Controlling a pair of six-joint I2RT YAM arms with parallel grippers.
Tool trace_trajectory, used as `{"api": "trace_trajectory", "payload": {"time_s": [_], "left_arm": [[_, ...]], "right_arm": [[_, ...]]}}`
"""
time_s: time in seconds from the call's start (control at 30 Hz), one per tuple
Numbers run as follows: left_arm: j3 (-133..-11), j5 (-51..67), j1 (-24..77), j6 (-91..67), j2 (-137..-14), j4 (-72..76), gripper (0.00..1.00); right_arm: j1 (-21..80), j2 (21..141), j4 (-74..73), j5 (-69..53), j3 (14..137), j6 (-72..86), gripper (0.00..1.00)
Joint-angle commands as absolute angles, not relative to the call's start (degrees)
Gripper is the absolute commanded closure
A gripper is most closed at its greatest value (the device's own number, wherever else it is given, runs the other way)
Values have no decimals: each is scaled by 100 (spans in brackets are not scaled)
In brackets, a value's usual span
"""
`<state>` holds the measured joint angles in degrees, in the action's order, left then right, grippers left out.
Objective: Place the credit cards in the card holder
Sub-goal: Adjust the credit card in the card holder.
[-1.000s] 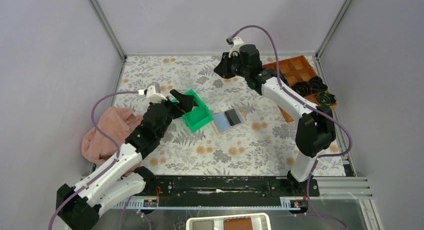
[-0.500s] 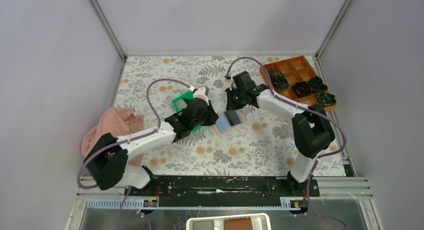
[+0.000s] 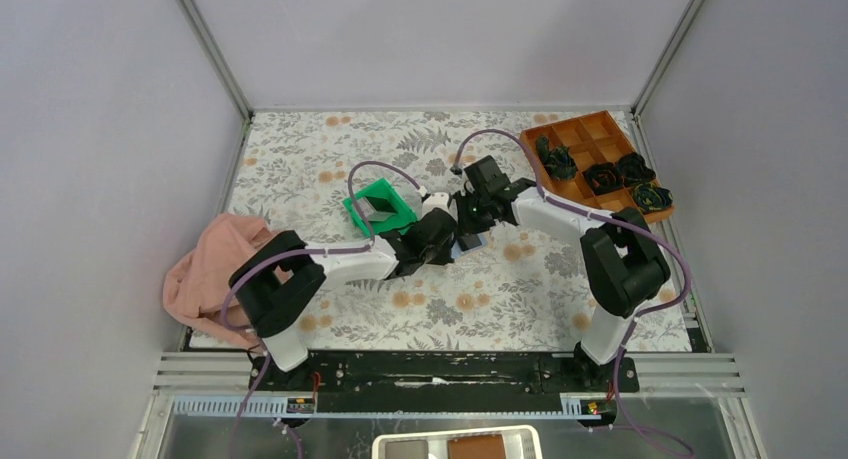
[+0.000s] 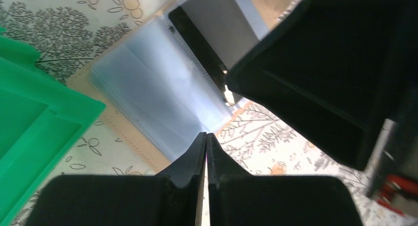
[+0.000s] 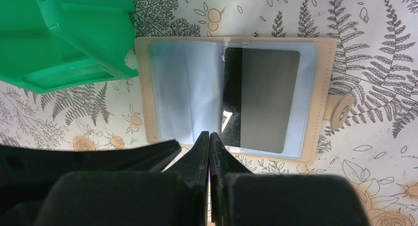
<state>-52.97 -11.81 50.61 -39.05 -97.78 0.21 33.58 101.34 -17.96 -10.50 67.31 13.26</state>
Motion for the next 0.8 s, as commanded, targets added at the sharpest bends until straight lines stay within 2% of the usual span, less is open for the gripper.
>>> {"api": "trace_trajectory", "payload": {"time_s": [0.0,0.77], "left_arm": [[-5512,-1828,5089,-3862,-9925,-27,94],[-5279,-2129,5085,-3898,-10282,-20,95]], "right_arm": [[3482,10142,-1744,-1080,7009,1372,100],[3604,11120,-1801,-864,7525,1319,100]]}}
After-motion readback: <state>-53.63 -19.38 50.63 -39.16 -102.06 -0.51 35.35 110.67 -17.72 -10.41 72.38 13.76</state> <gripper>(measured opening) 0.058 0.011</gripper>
